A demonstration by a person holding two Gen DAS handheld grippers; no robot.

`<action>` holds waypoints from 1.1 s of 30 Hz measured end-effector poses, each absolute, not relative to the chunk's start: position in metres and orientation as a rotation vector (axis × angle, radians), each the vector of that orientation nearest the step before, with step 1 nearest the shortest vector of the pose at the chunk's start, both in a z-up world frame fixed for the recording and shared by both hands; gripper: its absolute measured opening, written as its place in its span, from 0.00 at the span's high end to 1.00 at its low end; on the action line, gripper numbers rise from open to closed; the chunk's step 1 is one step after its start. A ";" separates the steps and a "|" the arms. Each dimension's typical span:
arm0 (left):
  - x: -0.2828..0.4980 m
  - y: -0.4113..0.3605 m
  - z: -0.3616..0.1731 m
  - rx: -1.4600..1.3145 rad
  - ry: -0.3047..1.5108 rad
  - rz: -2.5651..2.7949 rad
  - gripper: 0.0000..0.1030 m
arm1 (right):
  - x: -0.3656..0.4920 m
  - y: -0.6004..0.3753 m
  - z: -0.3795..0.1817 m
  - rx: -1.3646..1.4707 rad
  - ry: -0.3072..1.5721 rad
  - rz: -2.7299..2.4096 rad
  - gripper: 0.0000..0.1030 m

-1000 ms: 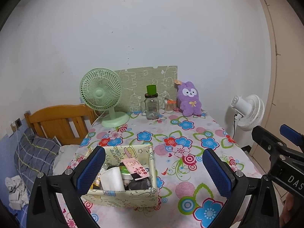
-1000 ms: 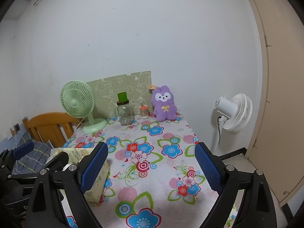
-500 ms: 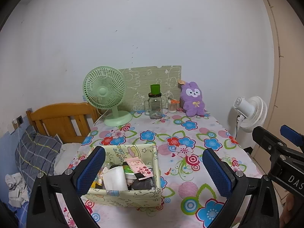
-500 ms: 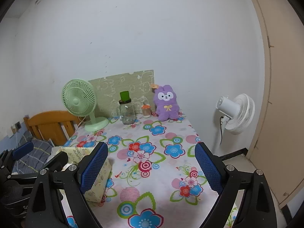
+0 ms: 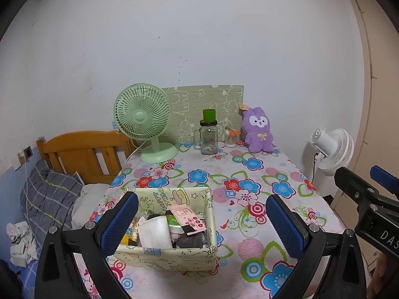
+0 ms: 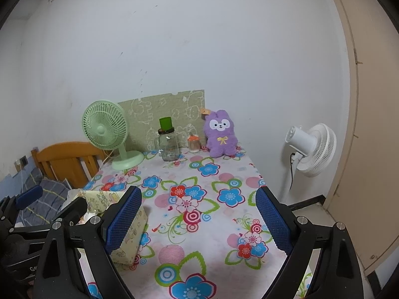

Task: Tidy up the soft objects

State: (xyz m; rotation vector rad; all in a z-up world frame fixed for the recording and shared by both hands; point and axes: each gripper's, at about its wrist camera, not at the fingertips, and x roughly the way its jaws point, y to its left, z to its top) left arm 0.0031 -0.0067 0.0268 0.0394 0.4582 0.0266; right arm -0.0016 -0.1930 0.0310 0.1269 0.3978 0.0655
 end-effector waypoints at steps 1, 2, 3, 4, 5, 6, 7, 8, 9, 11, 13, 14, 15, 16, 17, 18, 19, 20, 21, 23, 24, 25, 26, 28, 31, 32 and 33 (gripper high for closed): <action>0.003 -0.006 0.027 0.038 0.458 0.029 0.00 | -0.001 -0.193 0.031 0.125 0.398 0.066 0.08; 0.003 -0.005 0.027 0.037 0.459 0.030 0.00 | -0.001 -0.192 0.031 0.123 0.399 0.067 0.08; 0.003 -0.005 0.027 0.036 0.459 0.031 0.00 | -0.001 -0.191 0.031 0.121 0.399 0.067 0.08; 0.003 -0.004 0.027 0.034 0.458 0.033 0.00 | 0.000 -0.191 0.031 0.120 0.399 0.068 0.08; 0.003 -0.003 0.027 0.032 0.456 0.033 0.00 | 0.000 -0.190 0.031 0.119 0.399 0.068 0.08; 0.003 -0.003 0.027 0.030 0.455 0.034 0.00 | 0.000 -0.190 0.031 0.117 0.399 0.069 0.08; 0.002 -0.002 0.027 0.029 0.454 0.034 0.00 | 0.001 -0.190 0.031 0.117 0.401 0.070 0.08; 0.002 -0.001 0.027 0.028 0.454 0.035 0.00 | 0.001 -0.190 0.031 0.116 0.404 0.073 0.08; 0.002 -0.001 0.027 0.027 0.454 0.035 0.00 | 0.002 -0.189 0.031 0.116 0.406 0.073 0.08; 0.002 0.000 0.027 0.025 0.453 0.036 0.00 | 0.002 -0.188 0.030 0.114 0.408 0.073 0.08; 0.002 0.000 0.027 0.023 0.451 0.036 0.00 | 0.003 -0.187 0.030 0.112 0.409 0.074 0.08; 0.001 0.001 0.027 0.022 0.450 0.036 0.00 | 0.003 -0.187 0.030 0.111 0.409 0.073 0.08; 0.001 0.001 0.028 0.021 0.448 0.036 0.00 | 0.003 -0.187 0.030 0.110 0.408 0.074 0.08; 0.001 0.002 0.028 0.021 0.447 0.035 0.00 | 0.003 -0.187 0.030 0.110 0.409 0.074 0.08; 0.001 0.002 0.028 0.021 0.446 0.035 0.00 | 0.003 -0.186 0.030 0.109 0.409 0.075 0.08; 0.000 0.002 0.028 0.022 0.445 0.036 0.00 | 0.004 -0.186 0.030 0.107 0.409 0.075 0.08; 0.000 0.002 0.028 0.022 0.444 0.036 0.00 | 0.004 -0.185 0.030 0.105 0.410 0.076 0.08; 0.000 0.002 0.028 0.022 0.444 0.036 0.00 | 0.004 -0.184 0.030 0.104 0.410 0.077 0.08; 0.000 0.003 0.028 0.021 0.445 0.037 0.00 | 0.003 -0.184 0.030 0.103 0.410 0.078 0.08; 0.000 0.003 0.028 0.018 0.447 0.037 0.00 | 0.004 -0.183 0.029 0.104 0.412 0.079 0.08; 0.000 0.003 0.028 0.018 0.449 0.038 0.00 | 0.004 -0.183 0.029 0.104 0.413 0.080 0.08; 0.001 0.004 0.028 0.018 0.449 0.039 0.00 | 0.004 -0.183 0.028 0.103 0.415 0.080 0.08; 0.001 0.004 0.028 0.018 0.451 0.039 0.00 | 0.005 -0.183 0.028 0.102 0.415 0.080 0.08; 0.002 0.004 0.028 0.017 0.452 0.038 0.00 | 0.006 -0.183 0.028 0.101 0.417 0.080 0.08; 0.002 0.004 0.028 0.016 0.453 0.037 0.00 | 0.006 -0.183 0.028 0.100 0.418 0.081 0.08; 0.003 0.004 0.028 0.016 0.453 0.037 0.00 | 0.006 -0.183 0.028 0.100 0.418 0.080 0.08; 0.003 0.004 0.028 0.016 0.454 0.037 0.00 | 0.006 -0.183 0.028 0.100 0.418 0.080 0.08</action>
